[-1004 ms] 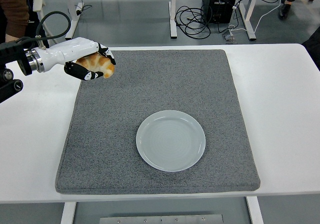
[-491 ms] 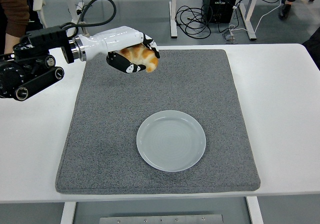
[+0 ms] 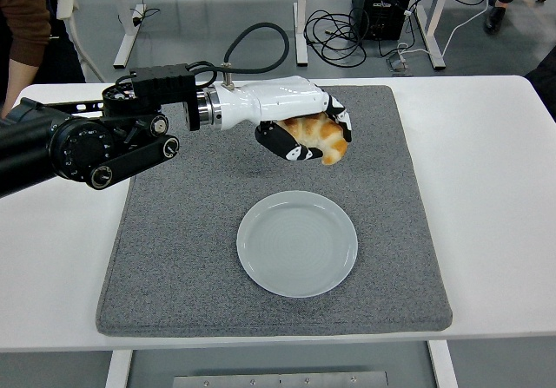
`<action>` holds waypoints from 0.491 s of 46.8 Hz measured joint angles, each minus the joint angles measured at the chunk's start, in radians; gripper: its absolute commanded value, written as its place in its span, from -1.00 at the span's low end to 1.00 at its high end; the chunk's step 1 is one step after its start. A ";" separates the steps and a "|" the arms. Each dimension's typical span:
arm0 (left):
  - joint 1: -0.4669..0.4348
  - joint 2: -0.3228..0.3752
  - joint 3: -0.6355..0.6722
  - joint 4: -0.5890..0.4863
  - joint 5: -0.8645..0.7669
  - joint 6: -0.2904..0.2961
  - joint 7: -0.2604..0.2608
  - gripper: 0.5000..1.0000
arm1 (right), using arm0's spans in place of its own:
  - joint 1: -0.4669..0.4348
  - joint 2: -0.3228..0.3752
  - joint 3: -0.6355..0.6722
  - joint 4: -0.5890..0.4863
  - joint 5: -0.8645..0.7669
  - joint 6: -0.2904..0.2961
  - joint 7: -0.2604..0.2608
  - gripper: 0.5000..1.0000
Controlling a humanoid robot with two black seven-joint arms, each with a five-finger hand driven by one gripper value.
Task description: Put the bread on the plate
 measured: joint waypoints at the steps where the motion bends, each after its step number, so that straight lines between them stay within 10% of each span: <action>1: 0.000 0.002 0.002 -0.015 0.003 0.001 0.000 -1.00 | 0.000 0.000 0.000 0.000 0.000 0.000 0.000 1.00; 23: 0.112 0.070 0.061 -0.126 0.145 0.093 0.000 -1.00 | 0.000 0.000 0.000 0.000 0.000 0.000 0.000 1.00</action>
